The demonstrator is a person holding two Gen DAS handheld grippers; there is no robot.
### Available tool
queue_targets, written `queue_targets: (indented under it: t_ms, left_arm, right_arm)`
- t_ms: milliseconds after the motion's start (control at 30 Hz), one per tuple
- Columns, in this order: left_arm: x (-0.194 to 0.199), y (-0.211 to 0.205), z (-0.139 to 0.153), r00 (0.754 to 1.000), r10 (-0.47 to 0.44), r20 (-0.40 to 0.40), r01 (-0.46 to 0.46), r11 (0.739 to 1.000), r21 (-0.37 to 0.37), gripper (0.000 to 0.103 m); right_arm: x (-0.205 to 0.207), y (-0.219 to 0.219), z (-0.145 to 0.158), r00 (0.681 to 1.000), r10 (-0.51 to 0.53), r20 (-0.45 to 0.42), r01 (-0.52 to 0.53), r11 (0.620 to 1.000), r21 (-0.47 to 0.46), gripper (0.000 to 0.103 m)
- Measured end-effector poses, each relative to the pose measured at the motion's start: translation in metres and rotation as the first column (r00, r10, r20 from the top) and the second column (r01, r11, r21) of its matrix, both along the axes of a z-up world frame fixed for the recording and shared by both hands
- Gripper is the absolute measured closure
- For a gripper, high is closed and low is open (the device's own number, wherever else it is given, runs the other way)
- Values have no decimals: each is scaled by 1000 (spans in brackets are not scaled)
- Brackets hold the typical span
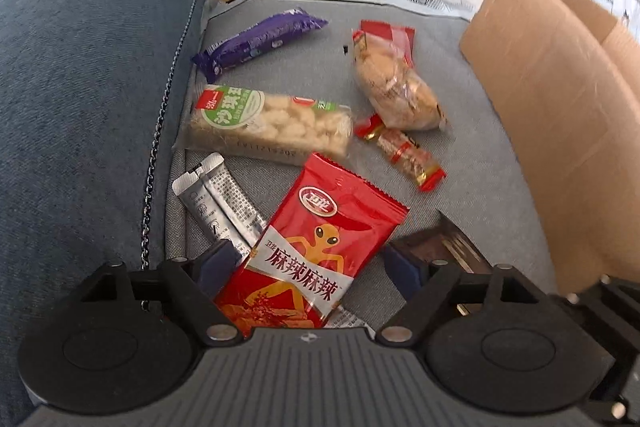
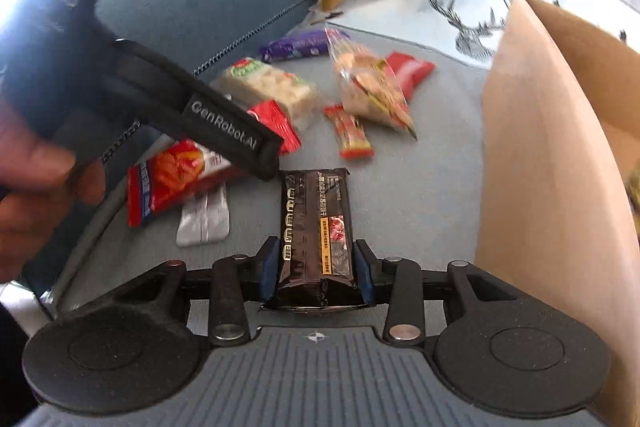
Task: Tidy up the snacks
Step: 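Grasp the dark chocolate bar with the right gripper, then grasp the red spicy-strip packet with the left gripper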
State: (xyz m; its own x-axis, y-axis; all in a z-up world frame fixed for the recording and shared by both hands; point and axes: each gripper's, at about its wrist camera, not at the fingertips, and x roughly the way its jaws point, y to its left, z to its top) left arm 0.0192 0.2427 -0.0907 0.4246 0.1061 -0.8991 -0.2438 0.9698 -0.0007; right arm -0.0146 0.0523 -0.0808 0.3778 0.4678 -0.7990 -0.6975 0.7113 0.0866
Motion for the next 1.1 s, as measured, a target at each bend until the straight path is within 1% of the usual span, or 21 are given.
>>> queue_targets:
  t_ms: [67,133,200,333,367,400,500,600,633,667,700,767,867,933,1000,1100]
  left_arm:
    - [1,-2,-2,1000,-5,-13,5,1000,13,14]
    - [3,-3,-5,1000,-1,-28,2,1000,25,14]
    - [3,-5,-7,999,0,-44,1,999,34,14]
    - [4,-5,-9,998,-3,-56,5,999,40,15]
    - [4,-5,-9,998,-6,-59,9,999,43,15]
    - [3,-5,-9,998,-9,-59,11,999,43,15]
    - [3,-4,-9,999,-4,-54,6,999,37,16]
    - [4,-3,-8,999,9,-51,-7,999,36,20]
    - [4,-2,-8,999,15,-48,-13,999,34,23]
    - [4,-1,-7,999,20,-44,-18,999,34,28]
    - [3,1,-6,999,26,-41,-25,999,35,31]
    - [2,4,-4,998,45,-33,-44,998,33,45]
    - [1,10,-2,997,73,-24,-72,997,13,49]
    - [0,11,-1,997,81,-17,-80,997,10,49]
    - [0,12,2,996,87,-4,-87,996,3,50]
    - [-2,13,9,994,101,36,-100,995,-17,51]
  right_arm:
    - [-3,-5,3,1000,-1,-17,2,1000,4,62]
    - [-6,-9,9,1000,5,-11,-5,1000,26,62]
    - [-10,-10,9,1000,16,-7,-16,1000,18,62]
    - [-4,-6,-1,999,17,-50,-17,1000,-5,61]
    - [-3,-6,-2,998,11,-54,-11,1000,-5,60]
    - [-2,-5,-2,999,10,-53,-10,1000,-2,56]
    - [1,-4,-4,999,8,-50,-8,1000,10,52]
    - [5,-3,-8,998,3,-61,-2,1000,13,49]
    - [6,-2,-9,998,3,-65,-3,1000,12,49]
    - [7,-1,-10,998,3,-66,-2,1000,12,49]
    - [7,-1,-10,998,2,-64,-1,1000,12,49]
    - [8,0,-10,998,2,-62,-1,1000,16,49]
    - [7,0,-10,999,5,-53,-5,1000,13,49]
    - [4,2,-11,999,19,-34,-19,1000,-1,52]
    - [0,3,-10,999,35,-12,-35,999,-12,62]
    - [0,3,-8,999,35,4,-35,999,-6,62]
